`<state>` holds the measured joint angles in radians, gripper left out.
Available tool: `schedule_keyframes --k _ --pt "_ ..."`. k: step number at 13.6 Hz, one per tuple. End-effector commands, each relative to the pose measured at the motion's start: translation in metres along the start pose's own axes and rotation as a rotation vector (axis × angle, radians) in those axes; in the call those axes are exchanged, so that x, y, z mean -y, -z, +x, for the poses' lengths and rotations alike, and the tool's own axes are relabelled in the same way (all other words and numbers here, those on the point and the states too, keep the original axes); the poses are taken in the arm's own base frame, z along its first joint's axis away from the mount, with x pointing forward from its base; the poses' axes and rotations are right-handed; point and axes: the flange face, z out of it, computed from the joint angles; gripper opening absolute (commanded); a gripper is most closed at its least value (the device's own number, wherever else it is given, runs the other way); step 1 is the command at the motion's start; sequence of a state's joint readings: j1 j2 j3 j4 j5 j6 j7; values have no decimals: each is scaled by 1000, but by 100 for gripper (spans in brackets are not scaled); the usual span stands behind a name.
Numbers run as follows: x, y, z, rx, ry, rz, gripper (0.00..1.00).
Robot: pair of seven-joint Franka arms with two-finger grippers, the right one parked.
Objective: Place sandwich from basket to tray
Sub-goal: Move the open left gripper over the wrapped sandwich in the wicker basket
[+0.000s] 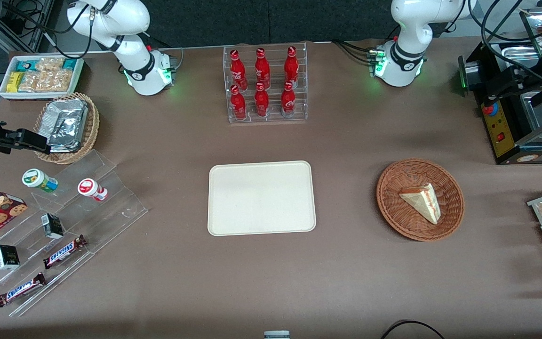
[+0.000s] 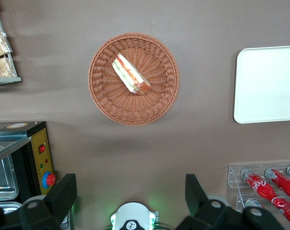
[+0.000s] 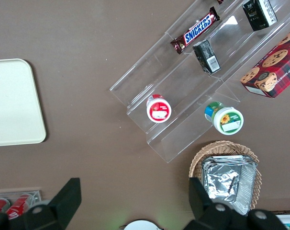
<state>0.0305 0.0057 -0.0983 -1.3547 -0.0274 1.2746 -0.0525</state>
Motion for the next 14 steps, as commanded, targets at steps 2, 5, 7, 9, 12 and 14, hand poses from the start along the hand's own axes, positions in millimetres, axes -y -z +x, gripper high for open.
schedule_keyframes --k 2,5,7,9,12,14 --pt "-4 5 -2 0 1 6 100" --pt "1 -12 15 4 23 13 100" --pt "13 -46 36 40 64 18 100" --pt "27 -77 52 51 145 18 100" --pt "36 -138 74 102 288 27 100" --pt "36 -175 81 49 397 24 100"
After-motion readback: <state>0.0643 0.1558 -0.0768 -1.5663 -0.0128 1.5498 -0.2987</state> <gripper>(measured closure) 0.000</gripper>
